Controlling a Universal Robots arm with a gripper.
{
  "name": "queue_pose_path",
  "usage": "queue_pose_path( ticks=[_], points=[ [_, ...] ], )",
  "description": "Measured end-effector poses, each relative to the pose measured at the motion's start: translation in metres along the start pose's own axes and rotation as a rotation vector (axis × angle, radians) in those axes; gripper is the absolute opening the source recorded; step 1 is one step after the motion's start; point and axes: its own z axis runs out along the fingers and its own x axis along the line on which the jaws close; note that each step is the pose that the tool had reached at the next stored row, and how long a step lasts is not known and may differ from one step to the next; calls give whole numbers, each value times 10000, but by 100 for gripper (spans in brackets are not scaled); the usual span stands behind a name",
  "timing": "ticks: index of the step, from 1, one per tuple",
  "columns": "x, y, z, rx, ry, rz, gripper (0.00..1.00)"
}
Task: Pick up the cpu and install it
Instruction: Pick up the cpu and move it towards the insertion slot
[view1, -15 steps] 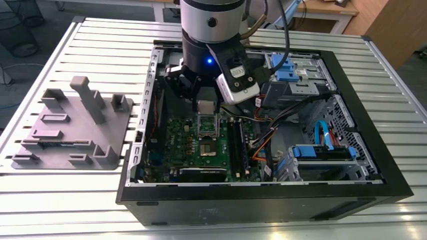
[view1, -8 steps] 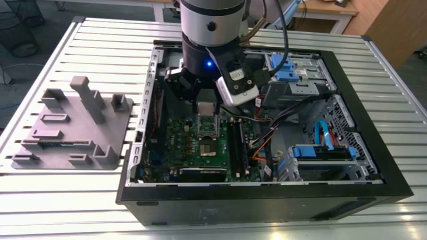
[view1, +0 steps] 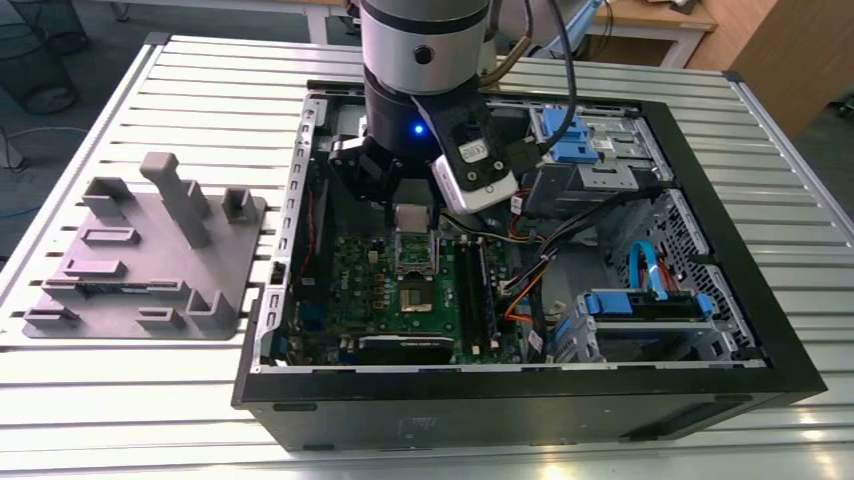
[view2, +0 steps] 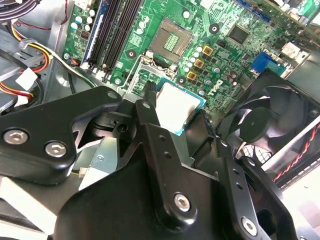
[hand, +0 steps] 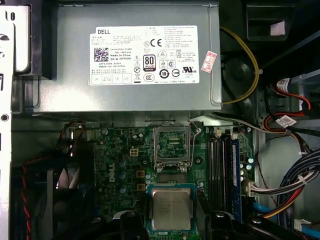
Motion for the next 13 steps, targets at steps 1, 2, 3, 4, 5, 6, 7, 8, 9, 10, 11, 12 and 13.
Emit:
queue_pose_path(
  ticks=[1,2,3,4,5,6,7,8,9,10,11,12,13],
  points=[
    [0,-1,6,3,1,0,47],
    [0,-1,14,2,1,-1,47],
    [1,-1,22,3,1,0,47],
    [1,-2,31,3,1,0,47],
    [1,-2,39,3,1,0,47],
    [1,-3,44,4,2,0,47],
    [1,-3,46,5,2,-1,47],
    [1,-3,48,5,2,0,47],
    [1,-3,49,4,2,-1,47],
    [1,-3,49,4,2,0,47],
    [1,-3,49,4,1,0,47],
    [1,-3,49,4,1,0,47],
    [1,-3,51,3,1,0,47]
  ],
)
